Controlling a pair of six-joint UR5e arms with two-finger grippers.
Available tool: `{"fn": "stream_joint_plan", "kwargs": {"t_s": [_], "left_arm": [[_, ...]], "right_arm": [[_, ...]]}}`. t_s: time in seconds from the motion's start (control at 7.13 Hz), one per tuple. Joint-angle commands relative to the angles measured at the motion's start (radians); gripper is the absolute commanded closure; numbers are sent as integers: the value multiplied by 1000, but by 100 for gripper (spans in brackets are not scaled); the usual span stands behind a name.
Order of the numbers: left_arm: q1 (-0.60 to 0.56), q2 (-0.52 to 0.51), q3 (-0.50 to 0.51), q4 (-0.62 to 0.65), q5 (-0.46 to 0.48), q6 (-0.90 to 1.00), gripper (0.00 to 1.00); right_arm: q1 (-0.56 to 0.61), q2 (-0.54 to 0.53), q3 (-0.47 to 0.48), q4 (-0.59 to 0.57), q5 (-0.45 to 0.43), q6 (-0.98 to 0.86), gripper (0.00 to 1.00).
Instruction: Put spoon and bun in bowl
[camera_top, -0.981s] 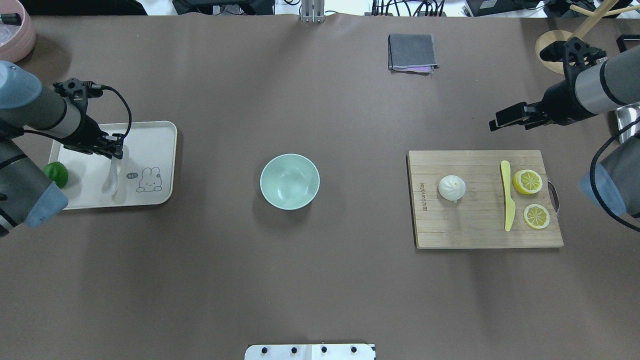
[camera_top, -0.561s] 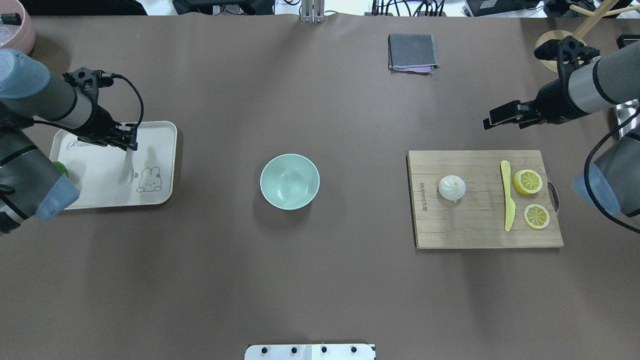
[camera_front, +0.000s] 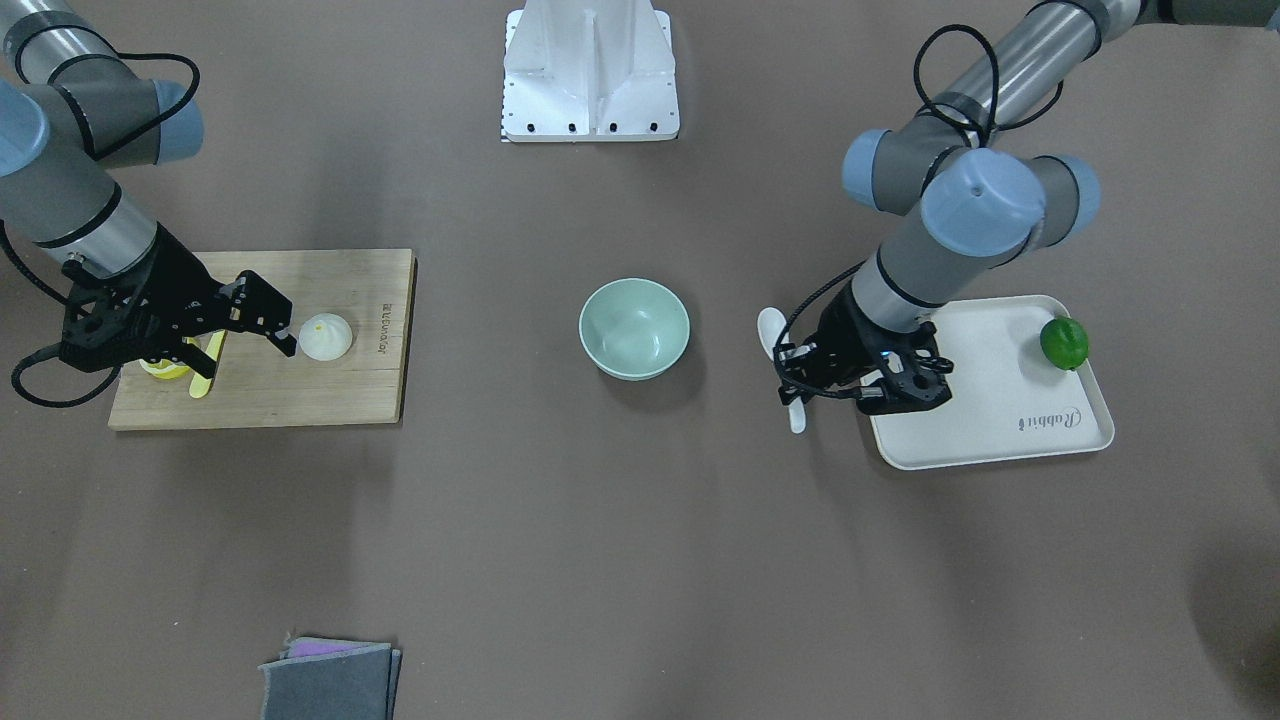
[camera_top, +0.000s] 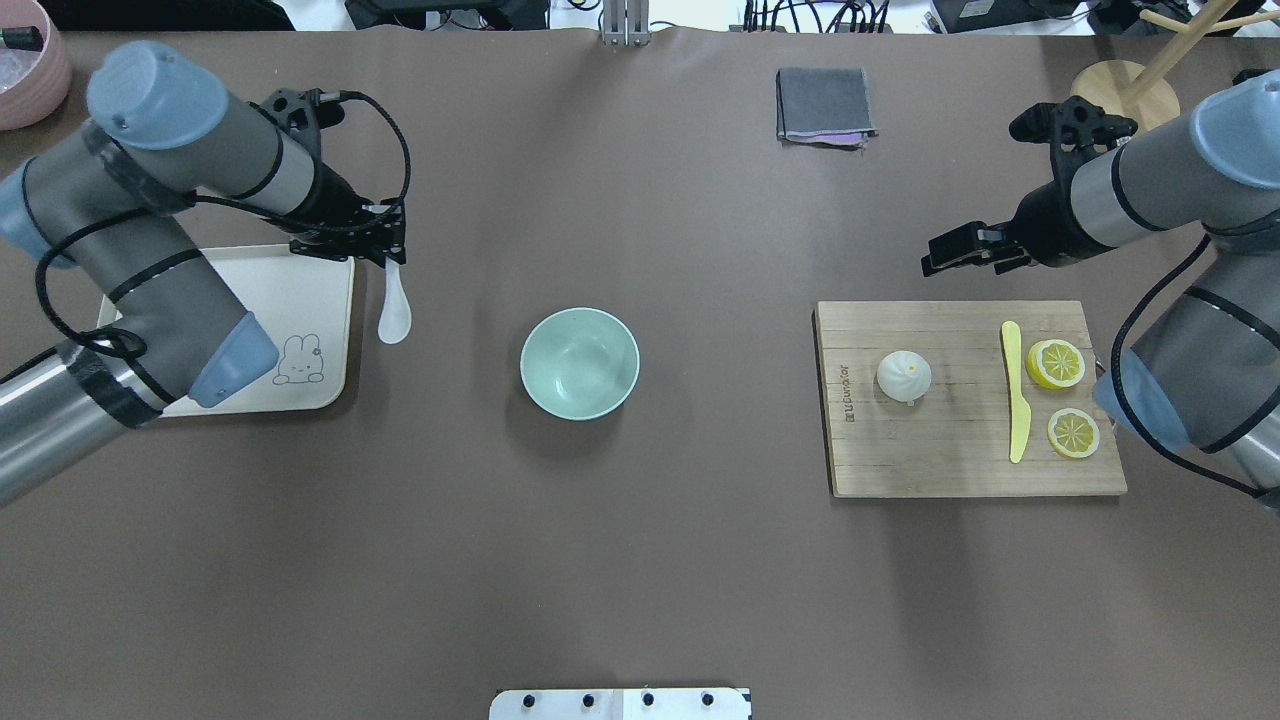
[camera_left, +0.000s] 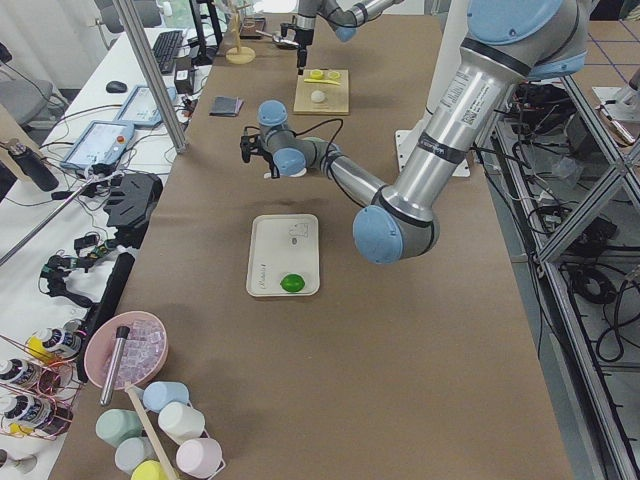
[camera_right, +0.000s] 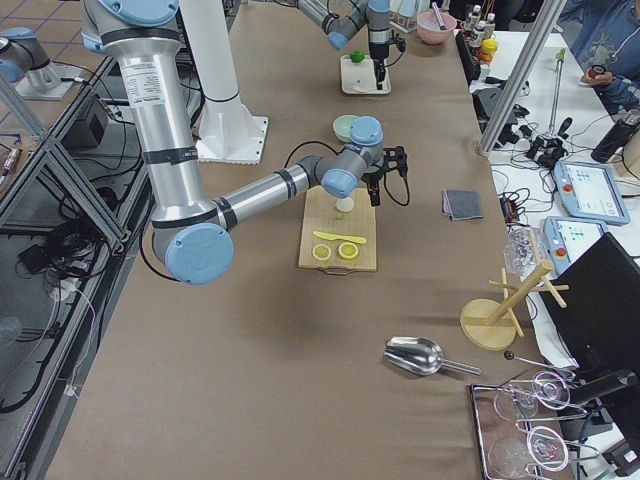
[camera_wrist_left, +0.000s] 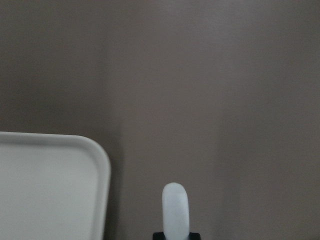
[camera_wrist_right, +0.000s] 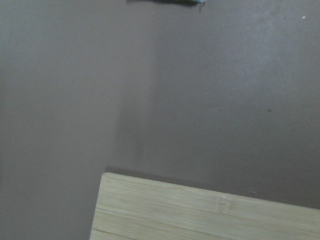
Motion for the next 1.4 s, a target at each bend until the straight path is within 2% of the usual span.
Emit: {"fn": "stream_joint_plan", "kwargs": {"t_s": [0.0,0.42,0.7,0.84,0.98,1.12,1.26], "left_arm": [[71,-105,53,-1,67,-60,100],[100,-131,65,-13,78,-87,100],[131,-146,65,-15,121,-92,100],[137,-151,65,-14,123,-102,33],[144,-154,64,-13,127,-104,2],[145,-156,64,-13,129,-104,2],[146,-156,64,-13,129,-106,2]], "right_arm": [[-66,-6,-3,-1,-42,-3,4],[-105,-6,-7,-21,-54,-8,6],[-120,-10,-7,-21,-56,-8,6],[-125,-19,-10,-21,-56,-9,8],[-130,-23,-10,-21,-56,-9,10],[-137,-24,-13,-21,-60,-9,13],[-145,-23,-10,-21,-67,-5,26]]}}
